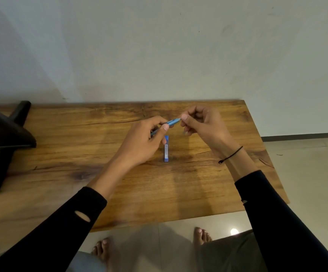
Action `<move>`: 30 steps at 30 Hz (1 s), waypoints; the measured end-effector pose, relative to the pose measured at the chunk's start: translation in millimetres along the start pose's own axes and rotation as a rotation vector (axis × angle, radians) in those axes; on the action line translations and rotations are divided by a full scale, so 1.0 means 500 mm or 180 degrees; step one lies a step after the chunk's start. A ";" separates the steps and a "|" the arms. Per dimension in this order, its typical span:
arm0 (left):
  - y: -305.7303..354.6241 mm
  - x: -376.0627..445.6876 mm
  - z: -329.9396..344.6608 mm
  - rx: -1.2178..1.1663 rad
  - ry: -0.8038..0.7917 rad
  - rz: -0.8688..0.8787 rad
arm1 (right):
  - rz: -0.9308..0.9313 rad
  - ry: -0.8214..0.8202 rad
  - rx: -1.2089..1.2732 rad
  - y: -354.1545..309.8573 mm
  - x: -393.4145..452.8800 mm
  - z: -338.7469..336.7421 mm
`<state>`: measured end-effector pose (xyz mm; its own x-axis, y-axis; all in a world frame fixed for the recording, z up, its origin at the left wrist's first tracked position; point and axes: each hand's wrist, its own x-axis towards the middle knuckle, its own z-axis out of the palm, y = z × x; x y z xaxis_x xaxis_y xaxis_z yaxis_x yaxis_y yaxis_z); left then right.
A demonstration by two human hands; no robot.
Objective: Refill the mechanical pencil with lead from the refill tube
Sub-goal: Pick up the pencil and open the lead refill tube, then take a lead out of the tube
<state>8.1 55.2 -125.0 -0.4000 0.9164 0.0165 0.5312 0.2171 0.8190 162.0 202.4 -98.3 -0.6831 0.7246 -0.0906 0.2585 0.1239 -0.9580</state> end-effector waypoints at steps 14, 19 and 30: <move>0.008 0.003 -0.012 0.0050 -0.0003 -0.0019 | 0.0455 0.0332 -0.2387 0.055 0.017 -0.059; 0.019 0.005 -0.015 -0.0059 0.0080 0.0040 | 0.0547 0.1209 0.0820 0.001 -0.001 -0.024; 0.018 0.001 -0.028 0.0127 0.0212 -0.0036 | 0.0629 0.0897 0.0575 -0.016 -0.017 0.047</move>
<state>2.4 52.9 -109.9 -0.4542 0.8897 0.0468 0.5552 0.2416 0.7958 149.6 179.4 -96.2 -0.4114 0.8835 -0.2241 0.2247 -0.1400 -0.9643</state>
